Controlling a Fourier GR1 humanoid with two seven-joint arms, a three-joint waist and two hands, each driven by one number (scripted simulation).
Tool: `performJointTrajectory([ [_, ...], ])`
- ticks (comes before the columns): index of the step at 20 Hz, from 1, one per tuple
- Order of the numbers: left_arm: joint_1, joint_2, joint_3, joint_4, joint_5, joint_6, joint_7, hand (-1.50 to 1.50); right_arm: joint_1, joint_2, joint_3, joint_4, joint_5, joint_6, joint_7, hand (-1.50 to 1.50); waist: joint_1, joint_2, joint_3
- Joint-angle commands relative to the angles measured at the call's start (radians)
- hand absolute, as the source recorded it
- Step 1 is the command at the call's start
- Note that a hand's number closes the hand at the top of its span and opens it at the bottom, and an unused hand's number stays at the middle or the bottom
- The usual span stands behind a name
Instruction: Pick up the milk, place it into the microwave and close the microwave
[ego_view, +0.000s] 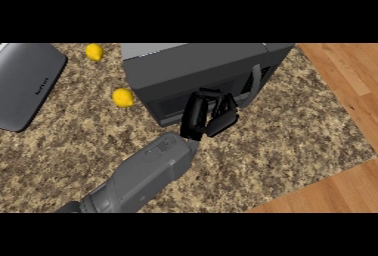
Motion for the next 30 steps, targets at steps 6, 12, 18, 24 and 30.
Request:
performJointTrajectory([
  [6,-0.099,0.001,0.054,0.085,0.044,0.006,-0.019,1.5,-0.029,-0.053,-0.03,0.044,0.023,0.009,-0.01,-1.5,-0.002,0.011,0.001],
  [12,-0.104,0.001,0.036,0.086,0.071,-0.015,-0.03,1.5,-0.046,-0.065,-0.031,0.085,-0.009,0.041,-0.003,-1.5,0.003,0.018,0.001],
  [18,-0.11,0.001,0.014,0.092,0.087,-0.012,-0.049,1.5,-0.067,-0.065,-0.04,0.135,-0.047,0.053,0.005,-1.5,0.007,0.022,0.004],
  [24,-0.124,0.001,0.0,0.098,0.115,-0.011,-0.053,1.5,-0.098,-0.076,-0.044,0.177,-0.076,0.064,0.021,-1.5,0.022,0.022,0.003],
  [30,-0.127,0.001,-0.012,0.101,0.137,-0.018,-0.068,1.5,-0.121,-0.097,-0.05,0.202,-0.092,0.085,0.027,-1.5,0.019,0.025,0.003],
])
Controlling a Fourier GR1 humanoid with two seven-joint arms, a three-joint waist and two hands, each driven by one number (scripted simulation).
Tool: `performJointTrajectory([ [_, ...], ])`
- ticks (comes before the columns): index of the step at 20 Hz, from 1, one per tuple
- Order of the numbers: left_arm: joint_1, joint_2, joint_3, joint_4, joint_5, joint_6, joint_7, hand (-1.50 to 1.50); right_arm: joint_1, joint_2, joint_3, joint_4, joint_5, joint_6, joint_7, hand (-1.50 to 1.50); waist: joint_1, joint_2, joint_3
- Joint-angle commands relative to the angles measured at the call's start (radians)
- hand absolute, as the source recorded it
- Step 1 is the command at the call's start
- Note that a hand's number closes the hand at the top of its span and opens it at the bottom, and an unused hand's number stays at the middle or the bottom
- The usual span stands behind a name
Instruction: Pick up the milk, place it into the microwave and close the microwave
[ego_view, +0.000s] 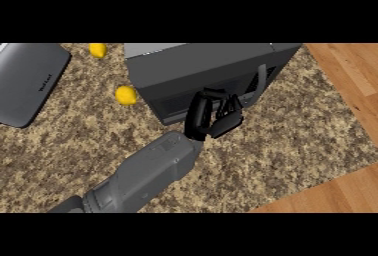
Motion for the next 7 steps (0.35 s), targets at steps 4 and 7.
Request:
performJointTrajectory([
  [4,-0.096,0.001,0.05,0.085,0.034,-0.005,0.013,1.5,-0.032,-0.014,-0.005,0.045,-0.024,0.038,-0.008,-1.5,0.003,0.009,-0.001],
  [7,-0.092,0.001,0.04,0.085,0.048,-0.001,0.005,1.5,-0.044,-0.024,-0.003,0.055,-0.027,0.045,-0.001,-1.5,0.002,0.011,-0.002],
])
